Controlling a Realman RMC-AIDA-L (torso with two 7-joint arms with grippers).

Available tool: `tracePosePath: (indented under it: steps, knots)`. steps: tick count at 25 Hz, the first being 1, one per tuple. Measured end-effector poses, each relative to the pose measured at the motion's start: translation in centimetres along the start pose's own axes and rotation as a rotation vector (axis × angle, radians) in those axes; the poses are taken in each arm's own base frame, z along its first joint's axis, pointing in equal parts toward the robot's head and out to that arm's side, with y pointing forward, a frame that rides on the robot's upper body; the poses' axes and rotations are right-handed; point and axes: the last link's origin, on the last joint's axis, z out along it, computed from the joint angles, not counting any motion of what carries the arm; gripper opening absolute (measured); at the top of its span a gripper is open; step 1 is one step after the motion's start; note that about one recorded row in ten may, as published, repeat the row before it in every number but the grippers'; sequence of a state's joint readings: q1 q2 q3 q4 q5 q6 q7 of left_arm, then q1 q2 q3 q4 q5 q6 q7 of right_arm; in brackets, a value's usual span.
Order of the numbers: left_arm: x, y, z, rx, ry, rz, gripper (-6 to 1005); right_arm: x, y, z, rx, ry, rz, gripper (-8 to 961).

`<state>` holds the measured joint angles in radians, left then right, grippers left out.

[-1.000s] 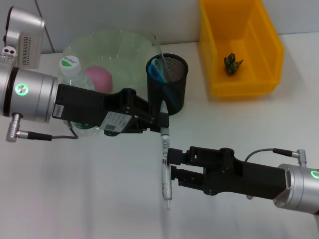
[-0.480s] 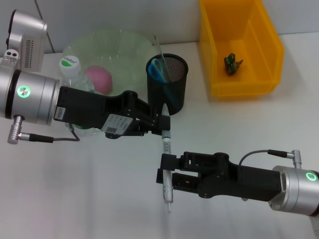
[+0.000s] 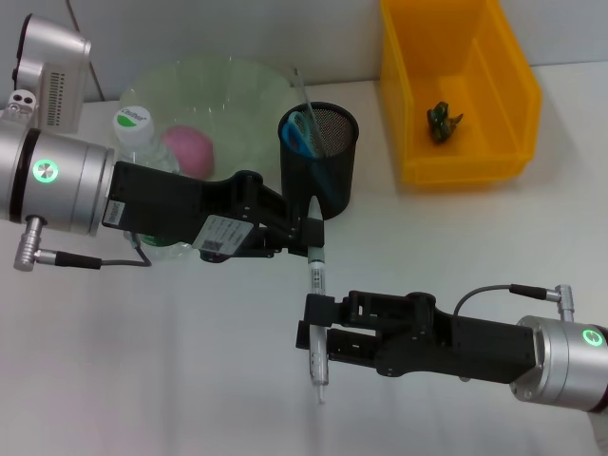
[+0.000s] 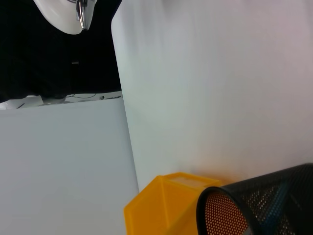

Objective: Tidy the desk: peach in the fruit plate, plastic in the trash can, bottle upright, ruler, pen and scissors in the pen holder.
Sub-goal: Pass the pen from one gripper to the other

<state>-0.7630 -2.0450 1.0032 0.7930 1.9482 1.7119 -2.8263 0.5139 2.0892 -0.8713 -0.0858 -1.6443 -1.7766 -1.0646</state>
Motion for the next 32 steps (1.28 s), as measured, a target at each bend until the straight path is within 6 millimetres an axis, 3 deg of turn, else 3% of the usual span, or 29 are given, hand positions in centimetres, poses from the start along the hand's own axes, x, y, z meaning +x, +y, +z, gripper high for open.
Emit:
tracePosePath:
  steps: [6,11,32]
  knots:
    - [0.08,0.11,0.04,0.000,-0.001,0.004,196,0.02,0.02,0.00,-0.002,0.001,-0.002,502]
    - [0.12,0.12,-0.02,0.001,-0.001,0.006,198,0.02,0.04,0.00,-0.004,0.000,-0.004,291]
    - [-0.04,0.10,0.06,-0.003,-0.018,0.017,207,-0.01,-0.02,0.06,0.000,-0.006,-0.033,178]
